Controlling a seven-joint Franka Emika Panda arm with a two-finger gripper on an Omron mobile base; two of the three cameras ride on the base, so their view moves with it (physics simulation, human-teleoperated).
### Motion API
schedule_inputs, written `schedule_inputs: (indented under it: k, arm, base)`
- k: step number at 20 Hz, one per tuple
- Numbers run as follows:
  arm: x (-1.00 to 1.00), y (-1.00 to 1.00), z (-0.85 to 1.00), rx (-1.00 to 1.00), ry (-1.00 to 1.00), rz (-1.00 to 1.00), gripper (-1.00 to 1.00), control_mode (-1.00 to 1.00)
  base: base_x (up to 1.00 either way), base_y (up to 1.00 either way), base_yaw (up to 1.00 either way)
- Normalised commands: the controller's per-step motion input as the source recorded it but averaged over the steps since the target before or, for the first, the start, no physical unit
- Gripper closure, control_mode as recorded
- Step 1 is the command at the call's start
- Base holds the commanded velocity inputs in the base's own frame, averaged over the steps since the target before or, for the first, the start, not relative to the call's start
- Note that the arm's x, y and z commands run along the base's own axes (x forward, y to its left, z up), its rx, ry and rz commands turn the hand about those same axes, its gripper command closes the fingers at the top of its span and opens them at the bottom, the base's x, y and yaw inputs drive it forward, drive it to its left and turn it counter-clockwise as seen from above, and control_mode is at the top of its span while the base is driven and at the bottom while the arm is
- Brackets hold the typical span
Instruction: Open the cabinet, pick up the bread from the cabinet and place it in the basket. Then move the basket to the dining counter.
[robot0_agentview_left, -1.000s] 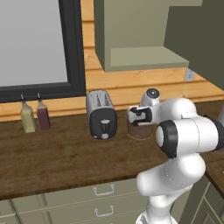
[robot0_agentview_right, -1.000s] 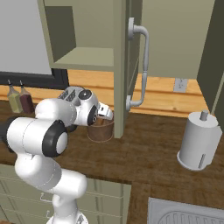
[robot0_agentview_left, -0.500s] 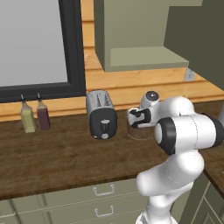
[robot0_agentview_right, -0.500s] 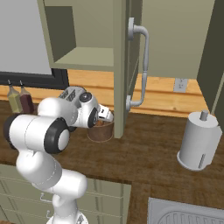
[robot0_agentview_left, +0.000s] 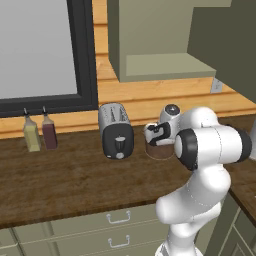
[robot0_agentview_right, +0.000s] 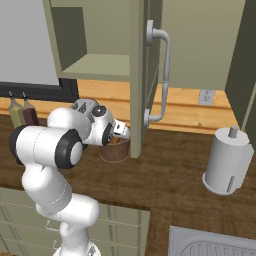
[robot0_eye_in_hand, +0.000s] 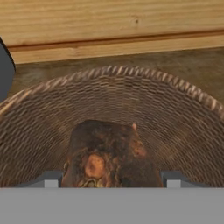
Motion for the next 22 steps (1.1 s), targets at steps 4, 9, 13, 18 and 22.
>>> schedule_inputs:
  k: [4, 9, 13, 18, 22]
  arm:
    - [0.08, 0.00, 0.00, 0.00, 0.00, 0.00, -1.00, -1.00]
    - [0.04, 0.00, 0.00, 0.00, 0.00, 0.00, -1.00, -1.00]
    - [-0.04, 0.00, 0.13, 0.00, 0.00, 0.00, -1.00, -1.00]
    - [-0.56, -0.01, 0.33, 0.00, -0.01, 0.00, -1.00, -1.00]
    - [-0.67, -0.09, 0.41, 0.00, 0.00, -0.04, -1.00, -1.00]
  base:
    - [0.00, 0.00, 0.00]
    - [0.00, 0.00, 0.00]
    - [0.00, 0.00, 0.00]
    - [0.00, 0.00, 0.00]
    - [0.00, 0.00, 0.00]
